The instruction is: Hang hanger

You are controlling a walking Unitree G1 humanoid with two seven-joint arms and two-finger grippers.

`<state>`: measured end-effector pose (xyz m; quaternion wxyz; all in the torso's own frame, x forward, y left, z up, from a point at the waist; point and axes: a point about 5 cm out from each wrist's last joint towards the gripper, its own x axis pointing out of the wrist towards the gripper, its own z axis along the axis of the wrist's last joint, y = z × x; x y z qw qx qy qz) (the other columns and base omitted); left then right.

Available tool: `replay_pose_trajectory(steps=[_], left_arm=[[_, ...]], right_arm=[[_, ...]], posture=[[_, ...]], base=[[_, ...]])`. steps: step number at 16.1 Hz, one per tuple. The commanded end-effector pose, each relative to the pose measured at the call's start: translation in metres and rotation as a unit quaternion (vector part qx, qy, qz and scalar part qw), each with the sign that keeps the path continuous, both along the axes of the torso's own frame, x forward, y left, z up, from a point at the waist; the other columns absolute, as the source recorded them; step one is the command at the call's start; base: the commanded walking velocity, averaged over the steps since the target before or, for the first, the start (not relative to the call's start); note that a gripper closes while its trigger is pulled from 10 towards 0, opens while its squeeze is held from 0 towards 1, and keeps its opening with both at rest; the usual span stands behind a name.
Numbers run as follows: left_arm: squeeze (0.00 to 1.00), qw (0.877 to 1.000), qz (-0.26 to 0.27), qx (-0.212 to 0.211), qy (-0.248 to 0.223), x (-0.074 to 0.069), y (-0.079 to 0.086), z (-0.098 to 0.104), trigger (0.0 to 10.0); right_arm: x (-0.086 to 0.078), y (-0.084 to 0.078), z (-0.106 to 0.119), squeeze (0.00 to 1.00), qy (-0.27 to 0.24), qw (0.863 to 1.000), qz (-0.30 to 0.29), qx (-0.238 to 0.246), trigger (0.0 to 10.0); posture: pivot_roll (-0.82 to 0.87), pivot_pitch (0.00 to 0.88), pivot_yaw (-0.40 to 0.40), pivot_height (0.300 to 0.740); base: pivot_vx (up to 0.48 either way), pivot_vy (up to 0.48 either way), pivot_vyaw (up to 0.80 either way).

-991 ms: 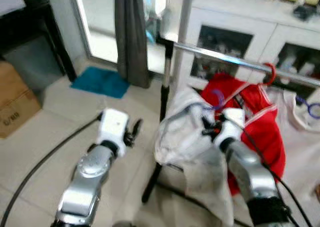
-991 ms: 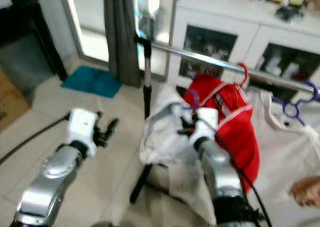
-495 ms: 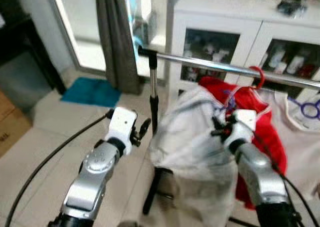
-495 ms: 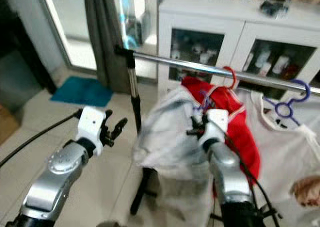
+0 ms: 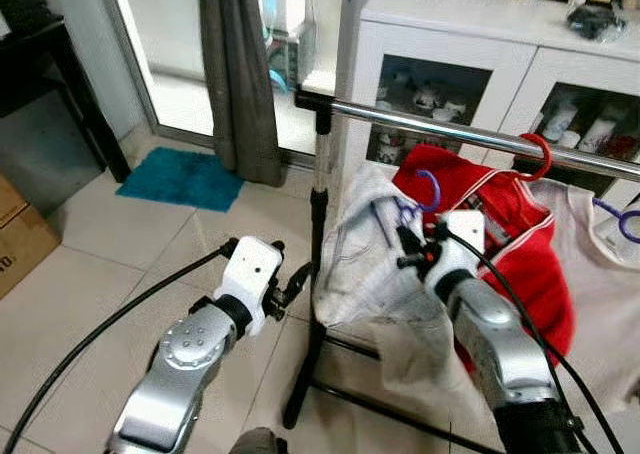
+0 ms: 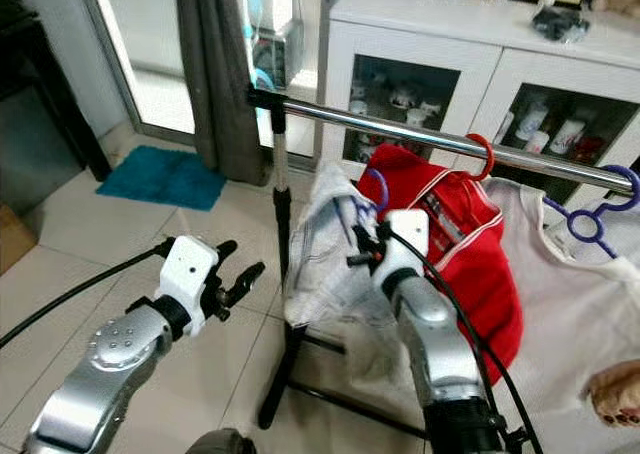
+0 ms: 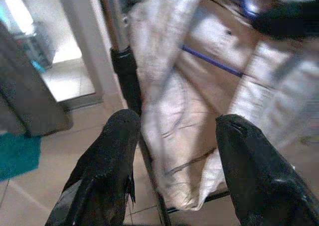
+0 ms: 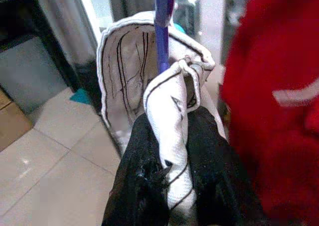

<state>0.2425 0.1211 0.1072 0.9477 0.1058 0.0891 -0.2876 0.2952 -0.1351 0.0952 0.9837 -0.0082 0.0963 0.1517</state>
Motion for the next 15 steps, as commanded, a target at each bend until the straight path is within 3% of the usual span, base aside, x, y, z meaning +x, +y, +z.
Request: replay_pose_trajectory(steps=[1,8,15], left_arm=[[0.00,1.000,-0.027,-0.004,-0.013,-0.003,-0.007,0.006,10.0],[0.00,0.997,-0.077,0.011,-0.016,-0.010,-0.007,0.009,10.0],[0.00,0.995,-0.091,0.002,-0.050,-0.005,-0.007,0.023,10.0]], right_arm=[[0.008,0.004,0.029,0.00,-0.064,0.998,0.011,0.003,10.0],[0.028,0.019,0.053,0.00,-0.046,0.999,-0.017,0.018,10.0],[0.069,0.032,0.072,0.00,0.003,0.997,-0.068,0.027,10.0]], posture=[[0.14,0.000,-0.040,0.740],[0.15,0.000,-0.030,0.740],[0.16,0.000,-0.027,0.740]], base=[[0.000,0.000,0.00],[0.000,0.000,0.00],[0.000,0.000,0.00]])
